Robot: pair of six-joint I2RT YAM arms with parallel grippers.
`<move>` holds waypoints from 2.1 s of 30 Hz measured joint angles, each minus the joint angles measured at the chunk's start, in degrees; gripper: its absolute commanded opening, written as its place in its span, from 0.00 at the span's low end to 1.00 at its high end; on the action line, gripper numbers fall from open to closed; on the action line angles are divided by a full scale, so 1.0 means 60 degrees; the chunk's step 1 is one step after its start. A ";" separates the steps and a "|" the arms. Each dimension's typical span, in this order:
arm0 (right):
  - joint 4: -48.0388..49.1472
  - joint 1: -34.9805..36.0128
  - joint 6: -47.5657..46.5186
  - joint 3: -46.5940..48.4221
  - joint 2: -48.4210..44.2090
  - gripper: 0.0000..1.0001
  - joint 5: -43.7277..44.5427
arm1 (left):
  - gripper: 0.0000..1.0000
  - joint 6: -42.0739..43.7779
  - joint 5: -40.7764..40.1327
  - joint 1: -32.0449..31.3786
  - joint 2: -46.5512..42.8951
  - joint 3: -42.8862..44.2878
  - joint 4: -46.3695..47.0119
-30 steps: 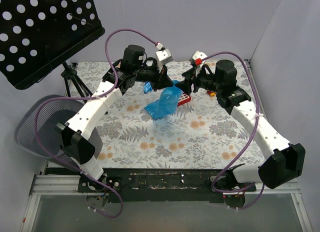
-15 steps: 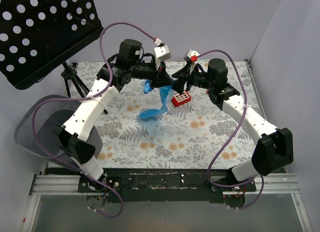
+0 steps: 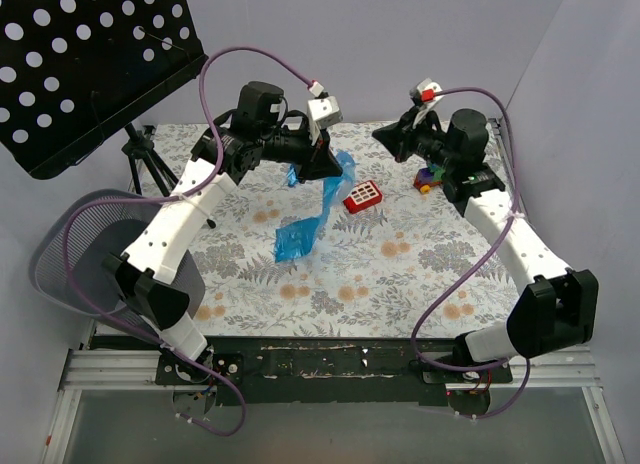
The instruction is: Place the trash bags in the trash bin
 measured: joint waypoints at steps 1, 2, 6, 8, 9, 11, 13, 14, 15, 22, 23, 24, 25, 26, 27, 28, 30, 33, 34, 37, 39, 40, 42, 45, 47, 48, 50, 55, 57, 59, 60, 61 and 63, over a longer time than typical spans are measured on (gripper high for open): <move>-0.0033 -0.0197 0.0000 0.0007 -0.0055 0.01 0.0149 | 0.00 0.0033 -0.0095 0.0000 -0.0055 -0.0102 0.0025; -0.0106 -0.0393 0.0000 0.0011 -0.0120 0.01 0.0284 | 0.00 0.0058 -0.0219 0.0000 -0.0120 -0.0251 0.0058; -0.0506 -0.0943 -0.0503 0.0000 -0.0499 0.59 0.0036 | 0.00 0.0164 -0.0678 0.0000 -0.0229 -0.0579 0.0127; -0.0776 -0.0929 -0.1177 -0.0098 -0.0860 0.81 -0.0718 | 0.00 0.0211 -0.0798 0.0000 -0.0226 -0.0579 0.0197; -0.0903 -0.0838 -0.1497 -0.0186 -0.1089 0.82 -0.1126 | 0.00 0.0240 -0.0809 0.0000 -0.0226 -0.0572 0.0219; -0.1239 -0.0521 -0.2208 -0.0342 -0.1559 0.84 -0.1894 | 0.00 0.0313 -0.0805 0.0004 -0.0222 -0.0546 0.0229; -0.1596 -0.0106 -0.2754 -0.0372 -0.1887 0.84 -0.2503 | 0.00 0.0397 -0.0794 0.0000 -0.0215 -0.0535 0.0189; -0.1690 0.0109 -0.2958 -0.0375 -0.1989 0.84 -0.2699 | 0.00 0.0437 -0.0783 0.0000 -0.0211 -0.0521 0.0171; -0.1708 0.0324 -0.3155 -0.0423 -0.2073 0.83 -0.2779 | 0.00 0.0488 -0.0747 0.0000 -0.0204 -0.0484 0.0142; -0.1676 0.0729 -0.3475 -0.0612 -0.1905 0.68 -0.2543 | 0.00 0.0710 -0.0379 0.0000 -0.0062 -0.0025 -0.0182; -0.1647 0.0747 -0.3479 -0.0612 -0.1810 0.66 -0.2441 | 0.00 0.0721 -0.0321 0.0000 -0.0062 0.0011 -0.0226; -0.1632 0.0769 -0.3475 -0.0612 -0.1698 0.64 -0.2357 | 0.00 0.0739 -0.0259 0.0000 -0.0062 0.0044 -0.0251; -0.1621 0.0787 -0.3472 -0.0608 -0.1577 0.59 -0.2313 | 0.00 0.0754 -0.0200 0.0000 -0.0062 0.0080 -0.0280; -0.1606 0.0801 -0.3464 -0.0608 -0.1461 0.56 -0.2248 | 0.00 0.0783 -0.0160 -0.0011 -0.0062 0.0095 -0.0302; -0.1592 0.0827 -0.3442 -0.0608 -0.1344 0.52 -0.2208 | 0.00 0.0801 -0.0138 -0.0018 -0.0062 0.0106 -0.0339; -0.1581 0.0845 -0.3413 -0.0597 -0.1231 0.47 -0.2182 | 0.00 0.0820 -0.0117 -0.0026 -0.0062 0.0106 -0.0364; -0.1555 0.0907 -0.3406 -0.0590 -0.1104 0.32 -0.2164 | 0.00 0.0845 -0.0102 -0.0047 -0.0062 0.0106 -0.0408; -0.1410 0.0951 -0.3271 -0.0594 -0.1049 0.01 -0.2047 | 0.00 0.0969 -0.0113 -0.0073 -0.0062 0.0106 -0.0474; -0.1319 0.0958 -0.3198 -0.0594 -0.1056 0.01 -0.1942 | 0.00 0.1042 -0.0149 -0.0084 -0.0062 0.0106 -0.0514; -0.1140 0.0951 -0.2962 -0.0590 -0.1100 0.01 -0.1373 | 0.00 0.1264 -0.0492 -0.0138 -0.0062 0.0055 -0.0554; -0.1162 0.0947 -0.2911 -0.0590 -0.1155 0.01 -0.0845 | 0.00 0.1468 -0.1129 -0.0233 -0.0062 -0.0106 -0.0506; -0.1235 0.0947 -0.2929 -0.0572 -0.1195 0.01 -0.0623 | 0.00 0.1548 -0.1504 -0.0291 -0.0062 -0.0204 -0.0474; -0.1526 0.0947 -0.2980 -0.0477 -0.1268 0.01 -0.0266 | 0.00 0.1639 -0.2335 -0.0404 -0.0055 -0.0375 -0.0382; -0.2153 0.0947 -0.3045 -0.0259 -0.1406 0.01 0.0153 | 0.00 0.1610 -0.3457 -0.0568 0.0025 -0.0441 0.0015; -0.2637 0.0947 -0.3085 -0.0047 -0.1486 0.01 0.0404 | 0.00 0.1534 -0.4054 -0.0594 0.0062 -0.0539 0.0470; -0.2925 0.0951 -0.3104 0.0073 -0.1512 0.01 0.0543 | 0.00 0.1479 -0.4313 -0.0597 0.0066 -0.0597 0.0678; -0.3614 0.0951 -0.3122 0.0423 -0.1504 0.01 0.0885 | 0.00 0.1373 -0.4768 -0.0619 0.0091 -0.0685 0.1089; -0.5107 0.0856 -0.3151 0.0827 -0.1708 0.01 0.1902 | 0.00 0.1308 -0.5628 -0.0565 0.0149 -0.0747 0.1690; -0.5621 0.0801 -0.3089 0.0721 -0.1887 0.01 0.2310 | 0.00 0.1290 -0.5730 -0.0557 0.0175 -0.0750 0.1865; -0.5949 0.0688 -0.2965 0.0565 -0.2051 0.01 0.2452 | 0.00 0.1271 -0.5767 -0.0554 0.0222 -0.0761 0.2007; -0.6080 0.0579 -0.2896 0.0506 -0.2109 0.01 0.2477 | 0.00 0.1271 -0.5763 -0.0557 0.0233 -0.0794 0.2095; -0.6178 0.0448 -0.2838 0.0474 -0.2138 0.01 0.2499 | 0.00 0.1264 -0.5745 -0.0590 0.0233 -0.0845 0.2146; -0.6309 0.0208 -0.2765 0.0466 -0.2138 0.01 0.2535 | 0.00 0.1271 -0.5694 -0.0648 0.0233 -0.0918 0.2218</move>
